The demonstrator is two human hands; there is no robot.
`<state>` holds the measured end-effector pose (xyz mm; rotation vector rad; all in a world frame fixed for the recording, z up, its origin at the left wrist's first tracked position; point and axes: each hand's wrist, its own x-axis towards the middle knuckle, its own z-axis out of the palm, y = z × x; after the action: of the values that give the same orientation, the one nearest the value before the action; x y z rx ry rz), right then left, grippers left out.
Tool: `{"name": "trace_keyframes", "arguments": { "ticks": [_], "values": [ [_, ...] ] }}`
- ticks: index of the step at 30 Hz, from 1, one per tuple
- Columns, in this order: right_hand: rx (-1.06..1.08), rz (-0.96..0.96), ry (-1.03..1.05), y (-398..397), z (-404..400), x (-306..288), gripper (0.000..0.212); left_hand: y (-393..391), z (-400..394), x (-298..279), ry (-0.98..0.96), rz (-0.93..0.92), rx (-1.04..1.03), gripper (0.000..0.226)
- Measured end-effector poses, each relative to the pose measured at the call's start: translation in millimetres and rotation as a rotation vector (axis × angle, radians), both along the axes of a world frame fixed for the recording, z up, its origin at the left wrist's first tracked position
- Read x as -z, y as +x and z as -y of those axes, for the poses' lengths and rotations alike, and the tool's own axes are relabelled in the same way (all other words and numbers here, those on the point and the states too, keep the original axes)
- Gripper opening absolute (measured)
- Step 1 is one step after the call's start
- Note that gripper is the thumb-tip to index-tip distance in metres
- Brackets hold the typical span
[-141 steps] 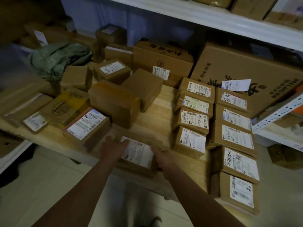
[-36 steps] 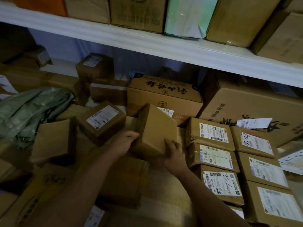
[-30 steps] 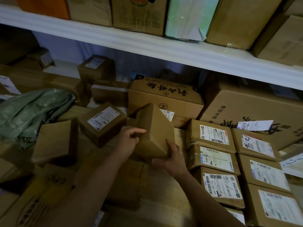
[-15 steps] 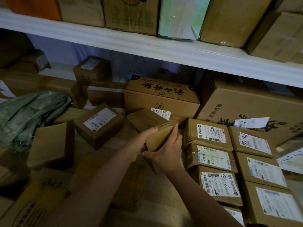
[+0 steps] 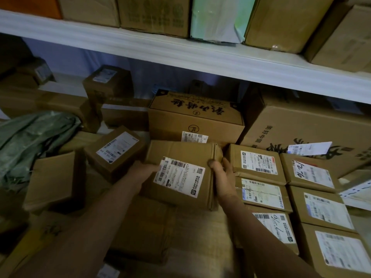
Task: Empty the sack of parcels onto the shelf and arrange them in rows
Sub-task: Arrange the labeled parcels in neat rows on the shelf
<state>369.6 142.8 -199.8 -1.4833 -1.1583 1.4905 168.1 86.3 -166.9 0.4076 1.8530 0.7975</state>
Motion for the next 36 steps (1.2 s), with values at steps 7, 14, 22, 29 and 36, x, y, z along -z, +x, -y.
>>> {"name": "trace_keyframes", "arguments": {
  "ticks": [7,14,22,29,36],
  "values": [
    [-0.135,0.296,-0.231,-5,-5,29,0.035,0,-14,21,-0.163,-0.085,0.207,0.034],
    [-0.495,0.768,-0.005,6,-9,42,0.121,13,-33,29,-0.272,-0.277,0.411,0.07],
    [-0.403,1.1,0.327,15,-26,52,0.054,32,-59,37,-0.025,-0.396,0.348,0.069],
    [-0.397,1.221,0.32,20,-38,50,0.049,37,-66,44,0.087,-0.34,0.363,0.061],
    [-0.415,1.118,0.459,16,-21,34,0.035,27,-43,28,0.122,-0.324,0.339,0.055]
  ]
}}
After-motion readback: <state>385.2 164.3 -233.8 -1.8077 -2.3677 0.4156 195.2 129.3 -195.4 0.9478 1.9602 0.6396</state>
